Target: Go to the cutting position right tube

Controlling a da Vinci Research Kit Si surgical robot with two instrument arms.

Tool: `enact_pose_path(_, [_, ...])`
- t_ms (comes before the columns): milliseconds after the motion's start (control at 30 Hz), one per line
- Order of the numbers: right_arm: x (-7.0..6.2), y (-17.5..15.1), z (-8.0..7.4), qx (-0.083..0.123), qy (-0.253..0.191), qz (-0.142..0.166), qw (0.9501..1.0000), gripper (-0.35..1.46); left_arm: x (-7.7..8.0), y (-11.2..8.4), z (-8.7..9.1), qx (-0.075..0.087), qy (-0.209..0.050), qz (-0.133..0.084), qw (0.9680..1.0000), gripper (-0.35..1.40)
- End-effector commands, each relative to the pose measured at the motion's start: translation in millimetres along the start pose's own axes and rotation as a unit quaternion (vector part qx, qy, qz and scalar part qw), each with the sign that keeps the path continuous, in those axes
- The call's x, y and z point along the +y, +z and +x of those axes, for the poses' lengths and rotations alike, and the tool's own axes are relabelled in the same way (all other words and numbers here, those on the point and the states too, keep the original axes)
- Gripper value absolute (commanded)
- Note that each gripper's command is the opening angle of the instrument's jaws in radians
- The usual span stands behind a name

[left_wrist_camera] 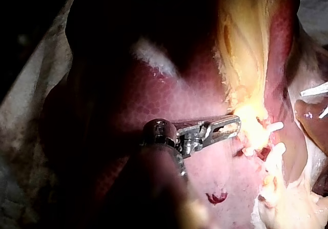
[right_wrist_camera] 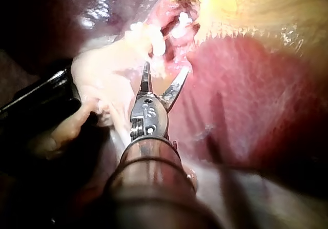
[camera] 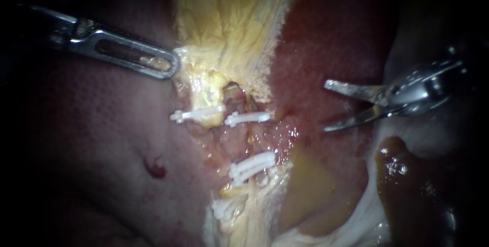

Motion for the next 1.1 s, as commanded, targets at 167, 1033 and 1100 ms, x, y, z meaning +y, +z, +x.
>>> enact_pose_path(167, [-1.2, 2.9, -0.2, 0.006, 0.051, 0.047, 0.9976, 1.44, -0.2, 0.0, 0.0, -0.001, 0.003, -0.001, 1.0, -0.35])
enact_pose_path(1033, [-1.8, 12.8, -0.7, -0.008, 0.103, 0.123, 0.987, 1.39, -0.5, 0.2, 0.0, -0.001, 0.002, -0.002, 1.0, -0.35])
enact_pose_path(1100, [-1.6, 13.2, -0.9, -0.009, 0.106, 0.122, 0.9868, 1.39, -0.5, 0.2, 0.0, -0.001, 0.002, -0.002, 1.0, -0.35])
